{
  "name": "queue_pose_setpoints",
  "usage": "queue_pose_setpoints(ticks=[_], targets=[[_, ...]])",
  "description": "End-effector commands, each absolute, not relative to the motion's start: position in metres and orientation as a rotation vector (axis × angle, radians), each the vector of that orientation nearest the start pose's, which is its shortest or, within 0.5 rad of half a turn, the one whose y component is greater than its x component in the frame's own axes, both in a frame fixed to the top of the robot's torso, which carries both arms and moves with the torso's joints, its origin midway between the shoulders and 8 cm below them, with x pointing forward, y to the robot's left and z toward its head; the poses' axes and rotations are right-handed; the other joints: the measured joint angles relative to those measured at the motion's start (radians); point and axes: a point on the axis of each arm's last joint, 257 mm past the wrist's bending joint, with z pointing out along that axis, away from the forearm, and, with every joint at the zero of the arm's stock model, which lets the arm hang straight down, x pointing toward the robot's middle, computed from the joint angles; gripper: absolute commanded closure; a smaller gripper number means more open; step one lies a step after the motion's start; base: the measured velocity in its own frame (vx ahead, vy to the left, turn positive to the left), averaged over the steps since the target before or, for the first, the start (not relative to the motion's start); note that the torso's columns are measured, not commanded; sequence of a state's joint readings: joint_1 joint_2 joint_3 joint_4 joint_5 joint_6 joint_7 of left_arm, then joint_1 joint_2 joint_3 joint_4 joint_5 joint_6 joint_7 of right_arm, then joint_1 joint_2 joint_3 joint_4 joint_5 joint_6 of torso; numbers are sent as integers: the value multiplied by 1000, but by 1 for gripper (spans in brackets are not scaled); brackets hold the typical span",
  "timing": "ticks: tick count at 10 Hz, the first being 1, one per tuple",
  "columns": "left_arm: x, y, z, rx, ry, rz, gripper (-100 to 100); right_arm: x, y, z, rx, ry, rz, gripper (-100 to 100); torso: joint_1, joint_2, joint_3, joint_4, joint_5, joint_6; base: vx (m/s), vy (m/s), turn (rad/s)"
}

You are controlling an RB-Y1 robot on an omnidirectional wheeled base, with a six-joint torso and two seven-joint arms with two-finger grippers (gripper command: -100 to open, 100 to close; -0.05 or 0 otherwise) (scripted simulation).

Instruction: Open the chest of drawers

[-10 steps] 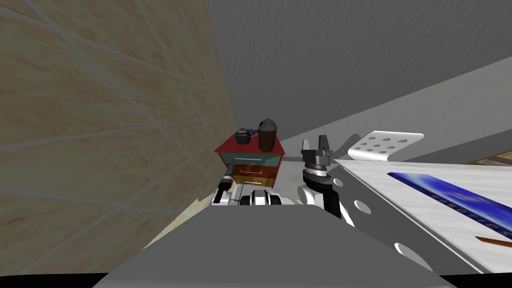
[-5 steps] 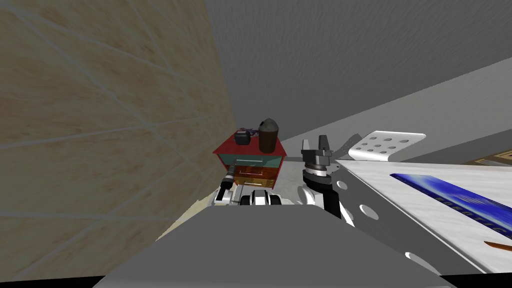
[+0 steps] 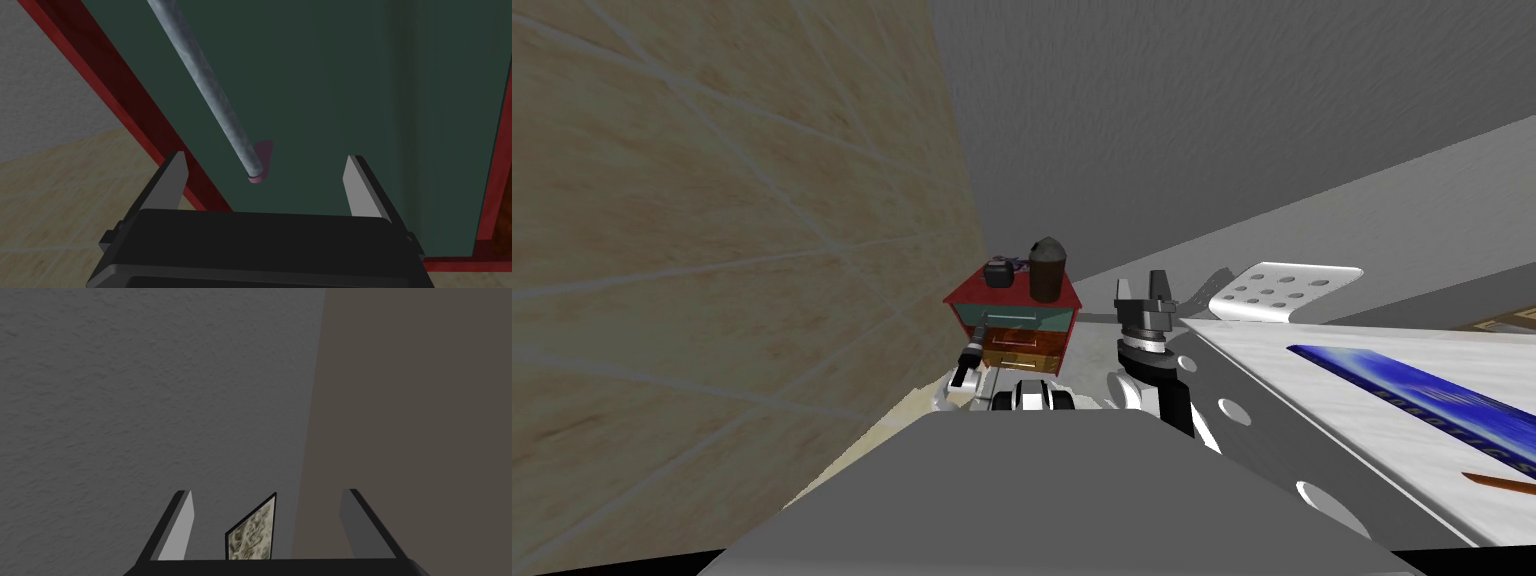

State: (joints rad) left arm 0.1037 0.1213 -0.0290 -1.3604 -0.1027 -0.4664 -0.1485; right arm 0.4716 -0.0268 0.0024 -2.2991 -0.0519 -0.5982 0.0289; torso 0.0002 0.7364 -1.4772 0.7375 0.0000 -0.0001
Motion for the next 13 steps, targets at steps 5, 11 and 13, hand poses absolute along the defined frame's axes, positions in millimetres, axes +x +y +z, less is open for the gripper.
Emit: queue_pose_setpoints(ticks=[5,11,13], targets=[[532,245,-264,-791,1275,-1060,-100,323,-275,59,546,507,1351,0,0,1,1,0,0,0,-43,-6,23],[569,242,-263,-788,1287,-1067,-100,323,-275,59,546,507,1351,0,0,1,1,0,0,0,-43,-10,24],[575,240,-270,-797,1306,-1062,-100,323,-275,59,546,507,1351,0,0,2,2,1,0,0,-38,-8,14]])
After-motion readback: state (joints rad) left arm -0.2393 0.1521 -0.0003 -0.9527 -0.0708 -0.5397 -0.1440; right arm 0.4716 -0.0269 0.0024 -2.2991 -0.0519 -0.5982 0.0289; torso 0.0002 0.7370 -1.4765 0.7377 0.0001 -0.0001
